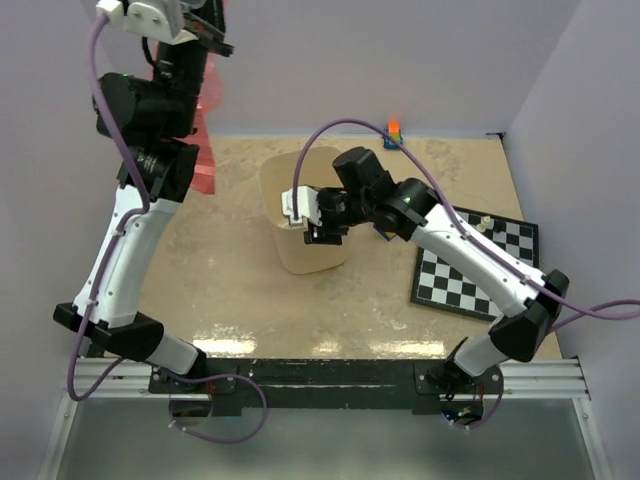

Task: Put the trash bags into the trash bin
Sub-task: Place the trash bin at the center of the board, then place the trash bag in the trash bin.

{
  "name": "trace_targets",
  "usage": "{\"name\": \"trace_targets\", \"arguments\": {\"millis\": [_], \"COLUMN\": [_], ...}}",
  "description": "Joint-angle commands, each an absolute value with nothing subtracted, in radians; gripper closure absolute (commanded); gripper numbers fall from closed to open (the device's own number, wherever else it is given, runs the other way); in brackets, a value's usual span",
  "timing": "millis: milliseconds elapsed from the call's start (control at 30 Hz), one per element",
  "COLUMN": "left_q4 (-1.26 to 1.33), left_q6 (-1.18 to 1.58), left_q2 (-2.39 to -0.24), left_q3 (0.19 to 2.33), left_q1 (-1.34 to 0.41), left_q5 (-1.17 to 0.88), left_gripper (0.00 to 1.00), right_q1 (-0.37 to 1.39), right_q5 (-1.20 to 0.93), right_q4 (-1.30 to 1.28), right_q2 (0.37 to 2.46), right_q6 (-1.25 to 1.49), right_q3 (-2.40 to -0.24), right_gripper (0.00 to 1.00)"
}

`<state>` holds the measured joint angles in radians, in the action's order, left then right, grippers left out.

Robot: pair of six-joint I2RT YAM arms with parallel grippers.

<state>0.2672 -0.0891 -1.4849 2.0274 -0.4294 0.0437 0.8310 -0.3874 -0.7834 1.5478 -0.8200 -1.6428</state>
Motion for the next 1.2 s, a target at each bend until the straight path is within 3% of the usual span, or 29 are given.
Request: {"name": "trace_targets", "arguments": {"millis": [0, 200, 333, 467, 567, 700, 800, 933, 1167], "left_q4": [0.301, 0.362, 0.385, 0.42, 0.433, 0.396, 0.353, 0.305, 0.259], "left_q6": [-0.069, -0.046, -0.02, -0.017, -0.009, 0.066, 0.091, 0.12, 0.121], "left_q2": [-1.525, -1.597, -1.654, -1.69, -1.69, -1.64, -1.58, -1.502, -1.361], "left_q3": [2.109, 2.131, 2.155, 2.129, 2.088, 2.011, 1.932, 1.781, 1.537], "left_q1": [-0.495, -0.535, -0.541, -0.538, -0.538, -0.541, -0.54, -0.541, -0.54], "left_q5": [0.005, -0.029, -0.106, -0.164, -0.195, -0.206, -0.3, -0.415, -0.523], "left_gripper": [1.0, 1.0, 1.0, 1.0, 1.0, 1.0, 1.0, 1.0, 1.0], "right_q1": [0.822, 0.656, 0.406, 0.282, 0.278, 0.278, 0.278, 0.278, 0.278], "right_q5": [-0.31, -0.247, -0.056, 0.034, 0.003, -0.216, -0.382, -0.423, -0.512], "right_q4": [-0.722, -0.805, -0.59, -0.405, -0.423, -0.427, -0.33, -0.158, -0.072], "right_q2": [1.407, 1.375, 1.347, 1.344, 1.387, 1.41, 1.375, 1.327, 1.376], "right_q6": [-0.767, -0.675, -0.429, -0.272, -0.166, -0.026, 0.044, 0.055, 0.107], "right_q3": [-1.801, -1.977, -1.965, -1.986, -2.066, -2.082, -1.979, -1.798, -1.732], "right_gripper": [0.38, 0.36, 0.3, 0.26, 0.25, 0.23, 0.22, 0.21, 0.21]}}
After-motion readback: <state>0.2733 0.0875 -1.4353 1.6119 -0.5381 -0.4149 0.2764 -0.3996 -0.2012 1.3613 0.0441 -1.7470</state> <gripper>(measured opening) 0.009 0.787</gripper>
